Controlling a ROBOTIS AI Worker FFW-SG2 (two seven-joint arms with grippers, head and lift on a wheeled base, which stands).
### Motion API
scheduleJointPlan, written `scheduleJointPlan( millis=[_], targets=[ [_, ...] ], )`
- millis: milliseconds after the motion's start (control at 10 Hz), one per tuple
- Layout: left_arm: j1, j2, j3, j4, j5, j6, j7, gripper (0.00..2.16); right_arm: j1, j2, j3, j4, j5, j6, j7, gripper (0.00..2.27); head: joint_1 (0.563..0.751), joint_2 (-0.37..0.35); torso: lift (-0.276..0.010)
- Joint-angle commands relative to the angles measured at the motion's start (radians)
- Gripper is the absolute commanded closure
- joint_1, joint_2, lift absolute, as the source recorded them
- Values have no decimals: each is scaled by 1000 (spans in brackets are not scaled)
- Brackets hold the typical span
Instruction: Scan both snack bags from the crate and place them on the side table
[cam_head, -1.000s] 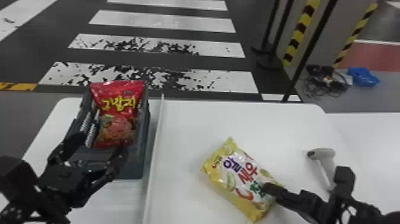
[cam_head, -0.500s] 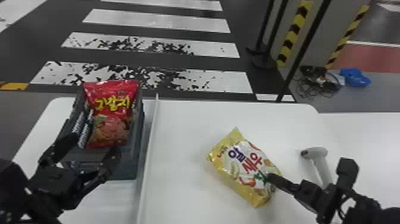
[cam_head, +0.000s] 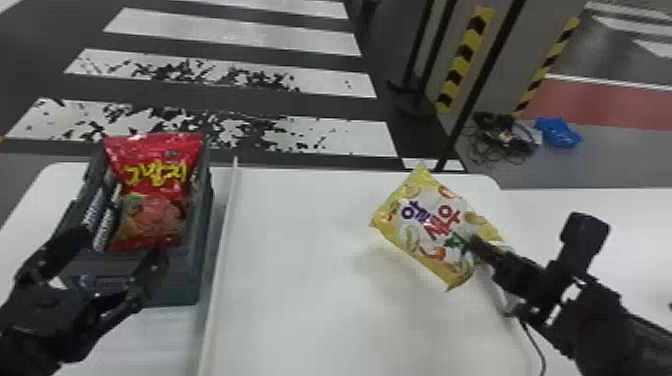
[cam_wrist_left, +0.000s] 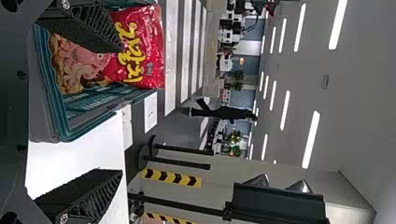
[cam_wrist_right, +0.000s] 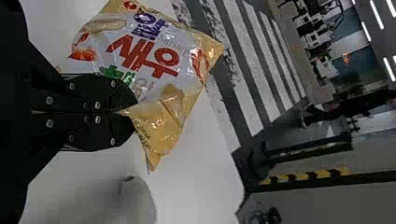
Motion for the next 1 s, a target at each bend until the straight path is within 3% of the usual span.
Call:
scheduleJointPlan(
  millis=[0, 200, 400, 600, 900],
  targets=[
    [-2, 0, 0, 1, 0, 0, 0, 76, 54, -8, 117, -38, 183, -211, -46, 2250, 695, -231, -95],
    [-2, 0, 0, 3, 0, 0, 0, 76, 121, -43, 295, -38, 423, -389, -161, 2253, 695, -235, -95],
    [-5, 0, 2, 12, 2, -3, 0, 76, 177, -97, 501, 25, 716, -512, -339, 2253, 695, -196, -95],
    [-7, 2, 2, 17, 6, -6, 0, 76, 180, -197, 699, 151, 969, -448, -552, 2253, 695, -135, -95],
    [-7, 2, 0, 17, 6, -6, 0, 76, 138, -250, 858, 324, 1240, -214, -726, 2253, 695, -109, -95]
  ],
)
